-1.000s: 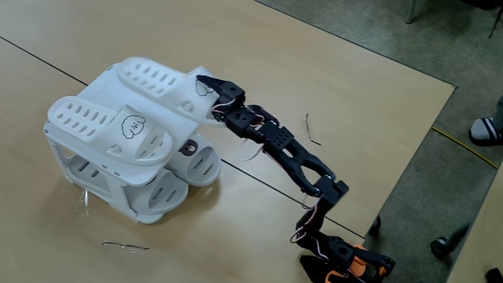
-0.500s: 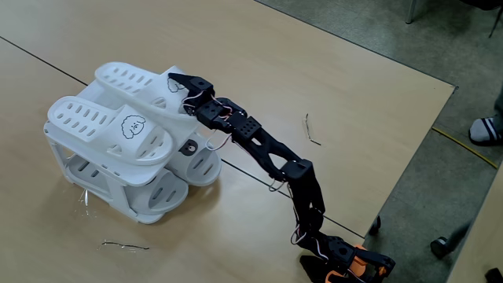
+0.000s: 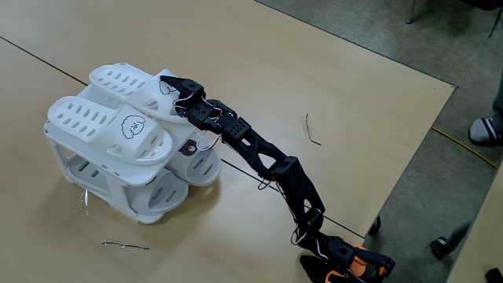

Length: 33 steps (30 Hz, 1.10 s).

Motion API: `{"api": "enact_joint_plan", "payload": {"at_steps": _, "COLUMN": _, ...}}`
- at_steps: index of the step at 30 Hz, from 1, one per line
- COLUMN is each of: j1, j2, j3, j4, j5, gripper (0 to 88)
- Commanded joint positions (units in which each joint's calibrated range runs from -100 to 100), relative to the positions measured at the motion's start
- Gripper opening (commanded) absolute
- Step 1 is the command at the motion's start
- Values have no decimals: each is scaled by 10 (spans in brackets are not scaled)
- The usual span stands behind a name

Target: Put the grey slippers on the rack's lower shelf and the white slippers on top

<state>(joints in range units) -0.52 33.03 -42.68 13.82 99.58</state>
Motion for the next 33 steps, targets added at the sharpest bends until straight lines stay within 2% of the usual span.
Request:
{"api": "enact_joint_plan", "payload": {"at_steps": 1, "j1": -10, "j2": -22, "j3": -54, "j4": -8, "j5": 4, "gripper": 194}}
{"api": "enact_joint_plan", "payload": {"at_steps": 4, "j1": -11, "j2": -28, "j3": -54, "j4": -4, "j5": 4, "gripper": 244}}
{"api": "enact_joint_plan", "payload": {"at_steps": 18, "j1": -4, "j2": -228, "j3": 196, "j4": -3, "j5": 4, "gripper": 244}}
{"api": "enact_joint_plan", "payload": {"at_steps": 28, "j1": -4, "j2": -439, "j3": 471, "j4": -4, "j5": 4, "gripper": 243}}
{"api": "enact_joint_plan", "payload": {"at_steps": 32, "j1": -1, "j2": -518, "j3": 533, "j4": -9, "j5": 4, "gripper": 232}}
{"api": "enact_joint_plan", "payload": {"at_steps": 33, "j1": 4, "j2": -534, "j3": 530, "j4": -10, "j5": 4, "gripper": 201}}
